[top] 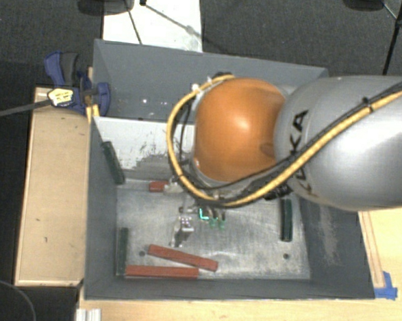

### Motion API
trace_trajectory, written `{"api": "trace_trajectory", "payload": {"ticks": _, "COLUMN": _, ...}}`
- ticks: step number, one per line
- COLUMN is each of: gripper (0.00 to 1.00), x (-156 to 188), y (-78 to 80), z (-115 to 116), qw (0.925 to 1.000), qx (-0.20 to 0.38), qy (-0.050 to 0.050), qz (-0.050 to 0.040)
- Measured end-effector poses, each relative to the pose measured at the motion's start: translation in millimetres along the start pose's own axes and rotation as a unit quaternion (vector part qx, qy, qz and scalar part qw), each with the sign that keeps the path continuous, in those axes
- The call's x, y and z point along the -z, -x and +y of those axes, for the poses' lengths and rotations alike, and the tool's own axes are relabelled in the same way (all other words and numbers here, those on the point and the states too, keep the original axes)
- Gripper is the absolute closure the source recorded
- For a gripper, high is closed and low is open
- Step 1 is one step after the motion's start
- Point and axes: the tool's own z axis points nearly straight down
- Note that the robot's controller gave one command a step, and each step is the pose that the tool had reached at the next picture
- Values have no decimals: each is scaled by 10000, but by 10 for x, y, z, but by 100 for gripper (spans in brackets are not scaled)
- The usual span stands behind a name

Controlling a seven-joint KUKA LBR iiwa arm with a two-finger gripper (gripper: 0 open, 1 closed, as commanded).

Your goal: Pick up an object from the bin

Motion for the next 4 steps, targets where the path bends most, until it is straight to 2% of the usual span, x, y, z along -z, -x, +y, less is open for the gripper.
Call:
{"api": "trace_trajectory", "payload": {"ticks": 1, "gripper": 0, "x": 40, "y": 20, "z": -11, "qw": 10000, "qx": -25, "qy": 8, "qz": -39}}
{"api": "trace_trajectory", "payload": {"ticks": 2, "gripper": 0, "x": -546, "y": -208, "z": -240, "qw": 9919, "qx": 1267, "qy": 2, "qz": -46}}
{"api": "trace_trajectory", "payload": {"ticks": 3, "gripper": 0, "x": -681, "y": -249, "z": -213, "qw": 9952, "qx": 975, "qy": 1, "qz": -35}}
{"api": "trace_trajectory", "payload": {"ticks": 4, "gripper": 0, "x": -961, "y": -239, "z": -296, "qw": 9684, "qx": 2494, "qy": -5, "qz": -34}}
